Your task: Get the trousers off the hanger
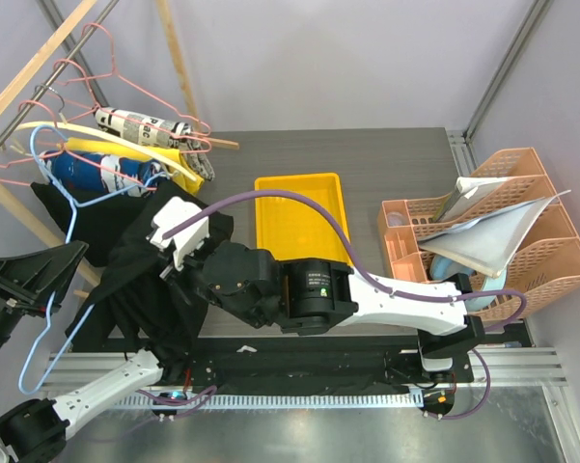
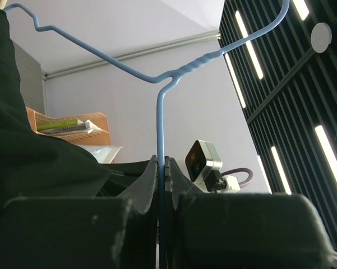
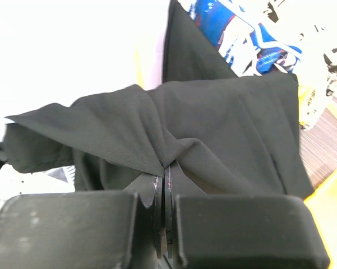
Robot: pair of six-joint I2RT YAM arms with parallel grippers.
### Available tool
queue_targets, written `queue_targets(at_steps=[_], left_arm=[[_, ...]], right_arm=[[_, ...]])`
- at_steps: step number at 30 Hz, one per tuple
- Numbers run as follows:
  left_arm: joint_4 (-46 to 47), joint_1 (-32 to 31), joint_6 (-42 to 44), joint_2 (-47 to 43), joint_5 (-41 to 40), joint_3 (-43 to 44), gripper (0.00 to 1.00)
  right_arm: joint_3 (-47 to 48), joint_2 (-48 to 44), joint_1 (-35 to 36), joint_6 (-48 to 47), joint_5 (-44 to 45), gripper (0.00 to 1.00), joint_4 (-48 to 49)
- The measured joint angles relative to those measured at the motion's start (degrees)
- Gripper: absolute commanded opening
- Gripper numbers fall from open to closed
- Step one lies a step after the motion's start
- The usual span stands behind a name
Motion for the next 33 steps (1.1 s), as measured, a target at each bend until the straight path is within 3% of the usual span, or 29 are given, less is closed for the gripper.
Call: queue_targets(at_steps=[5,11,14,26,33], left_arm=[[0.9,-0.1,-1.4,0.0,0.0,-1.0,0.00],[3.7,-0.1,-2.6,0.8,0.8,-2.9,0.00],[4.8,-0.1,-2.8,1.4,1.3,-2.9,0.00],[7.0,-0.1,-2.8,1.7,1.7,-3.0,0.00],[7.3,-0.1,-2.8,1.8,2.2,-2.9,0.00]], right_arm=[[2.0,0.8,0.0,0.5,-3.2,0.03,-0.3],[6.5,6.2,0.0,3.2,-7.6,0.15,0.0],[6.3,8.0,0.0,4.2,-7.6,0.23,-0.4],[-2.1,5.2,0.1,8.2,-10.1,0.77,-0.5],[-3.8,5.1,2.1,8.4,-8.2,0.82,-0.6]])
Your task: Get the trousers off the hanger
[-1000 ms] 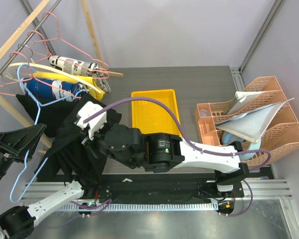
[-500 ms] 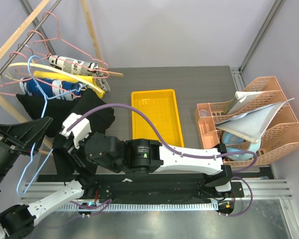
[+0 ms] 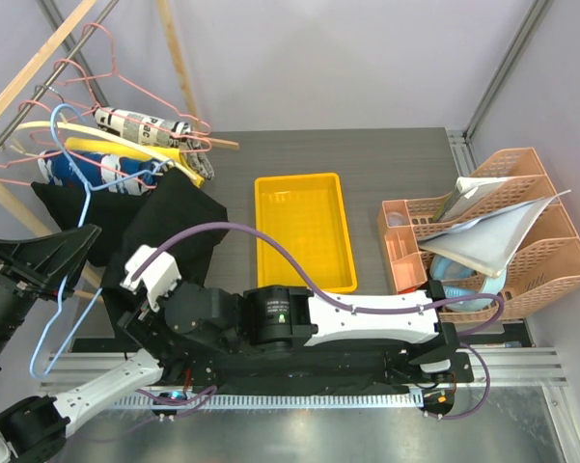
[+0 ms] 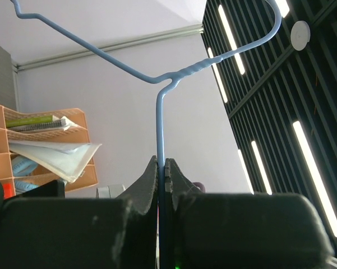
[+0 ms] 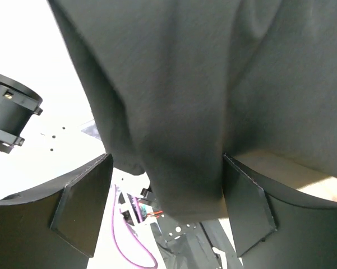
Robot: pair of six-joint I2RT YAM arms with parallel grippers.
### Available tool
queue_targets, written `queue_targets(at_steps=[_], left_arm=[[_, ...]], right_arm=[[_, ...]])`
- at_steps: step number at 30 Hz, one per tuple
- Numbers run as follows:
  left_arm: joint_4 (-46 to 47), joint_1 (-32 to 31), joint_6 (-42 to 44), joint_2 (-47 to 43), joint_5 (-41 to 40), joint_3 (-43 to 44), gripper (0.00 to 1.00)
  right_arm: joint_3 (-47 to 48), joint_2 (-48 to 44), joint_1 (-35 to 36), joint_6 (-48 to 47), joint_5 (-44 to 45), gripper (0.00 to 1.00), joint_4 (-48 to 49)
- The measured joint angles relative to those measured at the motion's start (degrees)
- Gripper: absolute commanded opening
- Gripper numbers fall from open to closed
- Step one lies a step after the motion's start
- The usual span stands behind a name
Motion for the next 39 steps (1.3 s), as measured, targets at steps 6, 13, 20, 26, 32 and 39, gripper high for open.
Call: queue_targets(at_steps=[6,13,20,26,32,39], left_arm=[[0.6,0.0,0.0,0.9,0.9,0.3,0.00],[1.8,0.0,0.0,1.8,1.4,0.3,0.00],[2.2,0.0,-0.1,1.8,1.7,0.7,0.00],[2.2,0.0,-0.4,1.8,1.9,0.7,0.00],[2.2,0.0,-1.2,1.8,1.9,0.7,0.00],[2.2,0.0,-1.6,1.8,2.4,0.6,0.00]], right_arm=[[-0.6,0.0,2.3,0.1,7.6,0.79,-0.9],[-2.5,0.1,2.3,1.1,10.6,0.81,-1.7],[-3.6,1.0,2.2,2.4,16.3,0.82,-2.5],[-4.4,1.2,2.1,3.0,19.3,0.88,-2.4],[-4.4,2.8,2.2,2.8,19.2,0.92,-0.4],[-4.4,4.5,1.7,2.8,23.5,0.73,0.3]])
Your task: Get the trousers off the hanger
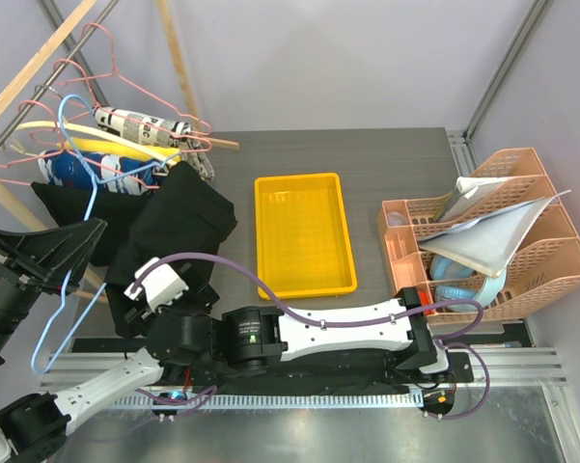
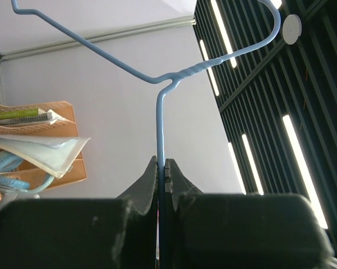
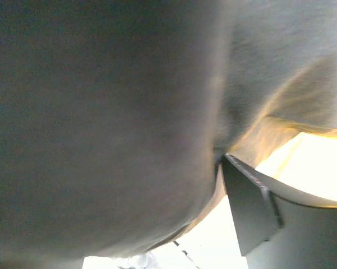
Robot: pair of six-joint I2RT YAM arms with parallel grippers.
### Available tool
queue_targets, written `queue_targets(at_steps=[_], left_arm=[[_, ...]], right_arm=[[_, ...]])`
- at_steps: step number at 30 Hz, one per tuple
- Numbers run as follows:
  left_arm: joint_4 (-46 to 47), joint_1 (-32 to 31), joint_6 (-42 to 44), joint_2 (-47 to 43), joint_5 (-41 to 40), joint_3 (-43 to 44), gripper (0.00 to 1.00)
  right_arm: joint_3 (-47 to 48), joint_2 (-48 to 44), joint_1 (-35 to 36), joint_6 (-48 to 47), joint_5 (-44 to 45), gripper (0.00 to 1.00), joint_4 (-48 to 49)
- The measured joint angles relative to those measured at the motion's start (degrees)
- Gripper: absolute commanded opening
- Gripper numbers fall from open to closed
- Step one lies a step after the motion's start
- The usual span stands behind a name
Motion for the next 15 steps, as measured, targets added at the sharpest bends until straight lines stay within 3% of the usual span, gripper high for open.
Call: queue_targets(at_steps=[2,3,5,6,11,15], left_arm=[[0.0,0.0,-0.1,0.0,0.1,0.0,0.00],[0.0,0.0,-0.2,0.0,0.1,0.0,0.00],[0.0,0.0,-0.2,0.0,0.1,0.0,0.00],[0.0,0.0,-0.2,0.0,0.2,0.0,0.00],[-0.1,-0.3,-0.2,0.0,0.1,0.0,0.00],[-0.4,-0.8,-0.2,0.0,-0.1,0.0,0.00]], right_arm=[[0.0,0.1,-0.2,0.0,1.2,0.65,0.1],[0.0,0.1,-0.3,0.0,1.8,0.53,0.3],[0.0,0.1,-0.5,-0.2,2.8,0.40,0.8],[-0.1,0.1,-0.6,-0.3,3.1,0.28,1.2],[-1.7,-0.3,-0.8,-0.8,3.6,0.04,3.5],[-3.8,-1.6,-0.8,-0.6,4.3,0.01,3.8]])
